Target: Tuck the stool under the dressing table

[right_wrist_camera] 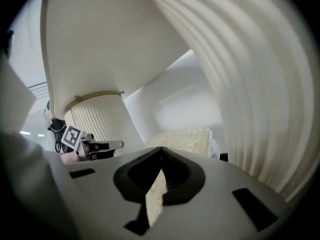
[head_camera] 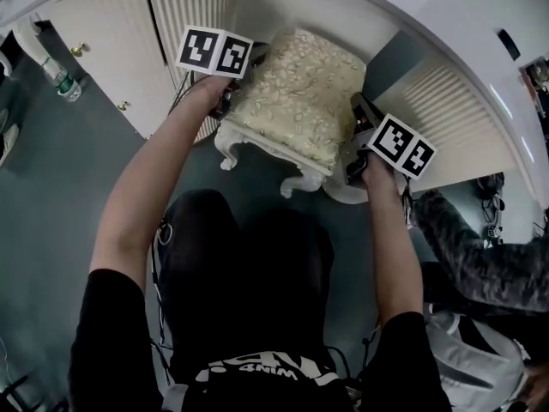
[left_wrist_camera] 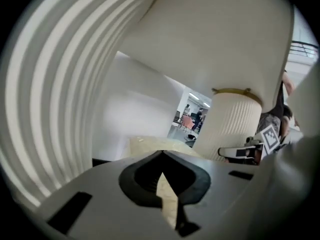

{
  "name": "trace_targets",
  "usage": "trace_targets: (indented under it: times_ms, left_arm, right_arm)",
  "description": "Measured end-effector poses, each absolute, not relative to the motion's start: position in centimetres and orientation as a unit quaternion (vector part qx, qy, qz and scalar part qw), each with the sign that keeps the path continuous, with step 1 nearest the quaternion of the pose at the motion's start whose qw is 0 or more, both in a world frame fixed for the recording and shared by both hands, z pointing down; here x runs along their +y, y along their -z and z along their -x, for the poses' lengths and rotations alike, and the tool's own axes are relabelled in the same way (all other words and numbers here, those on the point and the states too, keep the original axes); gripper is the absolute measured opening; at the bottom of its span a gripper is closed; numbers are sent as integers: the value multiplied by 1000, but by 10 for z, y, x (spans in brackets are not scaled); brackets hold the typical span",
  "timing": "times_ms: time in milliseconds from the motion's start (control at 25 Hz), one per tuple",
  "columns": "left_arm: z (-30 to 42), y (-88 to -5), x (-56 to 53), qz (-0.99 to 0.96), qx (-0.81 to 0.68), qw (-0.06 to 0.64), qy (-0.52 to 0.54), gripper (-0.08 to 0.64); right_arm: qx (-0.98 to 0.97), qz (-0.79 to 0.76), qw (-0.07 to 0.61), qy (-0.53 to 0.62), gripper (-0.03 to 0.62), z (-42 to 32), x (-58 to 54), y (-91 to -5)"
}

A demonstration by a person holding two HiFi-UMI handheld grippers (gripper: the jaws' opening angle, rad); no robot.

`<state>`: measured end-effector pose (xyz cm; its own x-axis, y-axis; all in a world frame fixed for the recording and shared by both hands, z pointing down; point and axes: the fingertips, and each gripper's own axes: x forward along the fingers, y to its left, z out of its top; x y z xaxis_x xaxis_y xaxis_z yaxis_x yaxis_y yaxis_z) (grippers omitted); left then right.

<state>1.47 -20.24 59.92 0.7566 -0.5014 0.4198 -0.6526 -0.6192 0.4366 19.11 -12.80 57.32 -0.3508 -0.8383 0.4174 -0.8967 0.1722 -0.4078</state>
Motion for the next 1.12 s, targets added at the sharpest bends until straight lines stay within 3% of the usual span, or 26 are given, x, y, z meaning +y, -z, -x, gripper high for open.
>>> trace_targets:
  times_ms: [240,640,840,1120]
  left_arm:
    - [-38,-600,-168,-903,-302,235,-196,9]
    - [-24,-523,-66,-881,-306,288,-219,9]
    - [16,-426,-7,-861,-304,337,-231,9]
    - [65,-228,49,-863,-303,337,-226,9]
  right_arm:
    - [-789,-538,103,-279,21,-159,-125,-571]
    - [-784,-495,150,-343,21,-113,-57,-514]
    - [-780,-460,205,-371,21,-109,0,-427]
    - [-804,-416,234,-354,21,-104,57,-229]
